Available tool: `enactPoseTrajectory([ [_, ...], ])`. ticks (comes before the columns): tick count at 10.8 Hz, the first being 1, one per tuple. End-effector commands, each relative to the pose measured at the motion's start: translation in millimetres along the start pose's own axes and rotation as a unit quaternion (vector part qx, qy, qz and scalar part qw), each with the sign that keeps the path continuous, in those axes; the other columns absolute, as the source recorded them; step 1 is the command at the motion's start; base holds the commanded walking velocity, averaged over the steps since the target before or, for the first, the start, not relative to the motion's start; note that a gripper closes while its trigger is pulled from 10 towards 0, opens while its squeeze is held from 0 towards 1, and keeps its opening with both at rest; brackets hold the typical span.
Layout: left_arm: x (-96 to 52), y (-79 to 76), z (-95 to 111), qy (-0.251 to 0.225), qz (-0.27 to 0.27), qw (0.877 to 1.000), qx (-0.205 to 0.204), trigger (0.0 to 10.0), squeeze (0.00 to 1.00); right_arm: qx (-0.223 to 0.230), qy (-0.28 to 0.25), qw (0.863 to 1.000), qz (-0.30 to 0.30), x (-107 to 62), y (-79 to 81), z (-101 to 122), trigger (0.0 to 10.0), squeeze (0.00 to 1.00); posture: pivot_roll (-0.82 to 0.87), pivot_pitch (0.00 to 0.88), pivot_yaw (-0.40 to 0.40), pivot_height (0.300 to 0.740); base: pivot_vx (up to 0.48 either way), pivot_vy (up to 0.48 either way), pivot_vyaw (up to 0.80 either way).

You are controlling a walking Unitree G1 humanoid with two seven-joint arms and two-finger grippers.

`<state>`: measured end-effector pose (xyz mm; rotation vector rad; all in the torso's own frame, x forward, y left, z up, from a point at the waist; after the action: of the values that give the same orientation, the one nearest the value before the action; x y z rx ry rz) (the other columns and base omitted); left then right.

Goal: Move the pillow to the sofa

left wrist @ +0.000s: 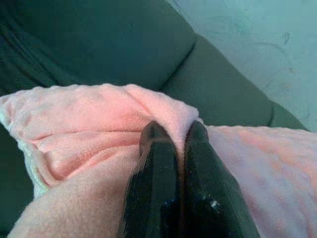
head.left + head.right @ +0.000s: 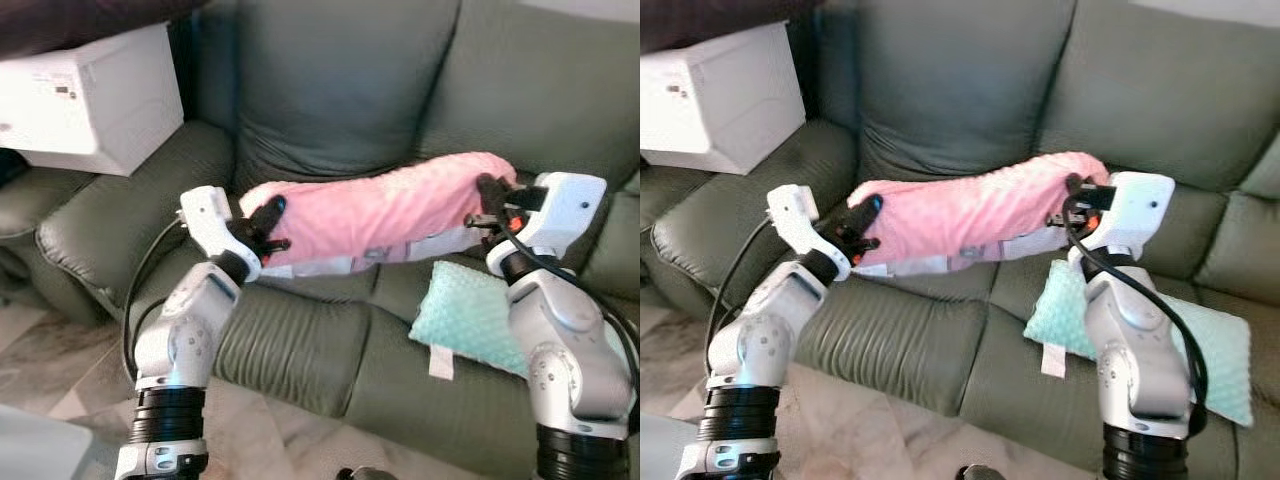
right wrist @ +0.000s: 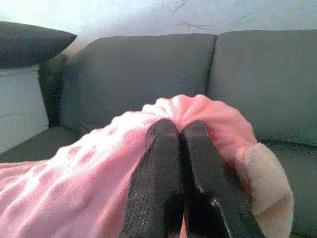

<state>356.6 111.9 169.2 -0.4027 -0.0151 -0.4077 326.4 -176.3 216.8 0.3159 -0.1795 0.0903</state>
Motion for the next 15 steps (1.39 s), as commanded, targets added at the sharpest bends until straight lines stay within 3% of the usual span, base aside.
enactPoseTrajectory([
  [1, 0.1, 2.0, 3.3, -0.002, 0.004, 1.0, 0.002, 0.0, 0.0, -0.002, -0.01, 1.0, 0.01, 1.4, 6.3, 5.3, 0.0, 0.0, -0.21, 0.092, -0.036, 0.74, 0.0, 0.0, 0.0],
  [3, 0.1, 2.1, 3.9, -0.002, 0.003, 1.0, 0.002, 0.0, 0.0, -0.002, -0.006, 1.0, 0.008, 0.6, 5.7, 3.7, 0.0, 0.0, -0.21, 0.096, -0.032, 0.74, 0.0, 0.0, -0.31],
  [11, 0.3, 2.4, 1.3, 0.007, 0.006, 1.0, 0.002, 0.0, 0.0, 0.002, 0.002, 1.0, 0.002, 0.5, 4.1, 1.6, 0.0, 0.0, -0.21, 0.103, -0.034, 0.74, 0.0, 0.0, -0.8],
  [15, 0.1, 3.1, 0.4, 0.012, 0.004, 1.0, 0.004, 0.0, 0.0, 0.0, -0.006, 1.0, 0.004, 0.2, 5.9, 3.1, 0.0, 0.0, -0.21, 0.106, -0.032, 0.74, 0.0, 0.087, -0.11],
])
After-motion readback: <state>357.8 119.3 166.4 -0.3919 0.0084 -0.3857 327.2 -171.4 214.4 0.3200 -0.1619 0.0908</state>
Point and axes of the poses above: a point about 5 cm out from each wrist's last joint towards the gripper, its own x axis pointing out of the wrist towards the gripper, its own z axis along the axis of the wrist's last joint, y = z × x, the point moved 3 cm from there along x, pointing out of the wrist towards the gripper, and after that the axes turned 11 degrees about x, right-handed, at the moved point
